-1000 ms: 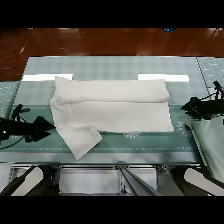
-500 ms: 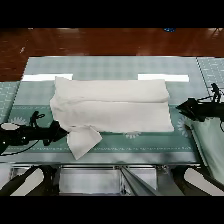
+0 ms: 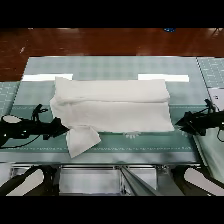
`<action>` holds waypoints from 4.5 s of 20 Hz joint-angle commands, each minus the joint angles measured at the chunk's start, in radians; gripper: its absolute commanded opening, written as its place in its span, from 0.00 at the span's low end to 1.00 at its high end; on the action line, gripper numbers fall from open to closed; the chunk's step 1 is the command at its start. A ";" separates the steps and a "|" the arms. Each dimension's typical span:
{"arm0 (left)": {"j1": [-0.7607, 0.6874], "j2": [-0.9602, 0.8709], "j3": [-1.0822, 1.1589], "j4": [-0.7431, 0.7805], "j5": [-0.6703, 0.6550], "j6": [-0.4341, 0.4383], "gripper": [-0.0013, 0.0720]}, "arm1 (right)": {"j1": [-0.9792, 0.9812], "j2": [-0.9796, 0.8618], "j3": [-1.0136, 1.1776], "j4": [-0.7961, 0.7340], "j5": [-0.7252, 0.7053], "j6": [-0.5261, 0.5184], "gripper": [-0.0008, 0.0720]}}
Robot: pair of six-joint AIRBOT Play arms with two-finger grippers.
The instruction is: Fold the shirts.
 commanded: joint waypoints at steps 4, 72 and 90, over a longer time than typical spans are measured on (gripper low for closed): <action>-0.002 -0.002 0.016 -0.015 -0.023 0.007 0.04 | 0.166 -0.115 -0.007 0.187 -0.145 -0.021 0.51; -0.642 -0.144 0.577 0.150 0.422 -0.208 0.04 | 0.232 -0.043 0.431 0.137 -0.048 -0.137 0.04; -1.126 -0.933 1.371 -0.122 0.137 -0.267 0.04 | 0.285 0.475 0.296 0.342 0.034 -0.109 0.04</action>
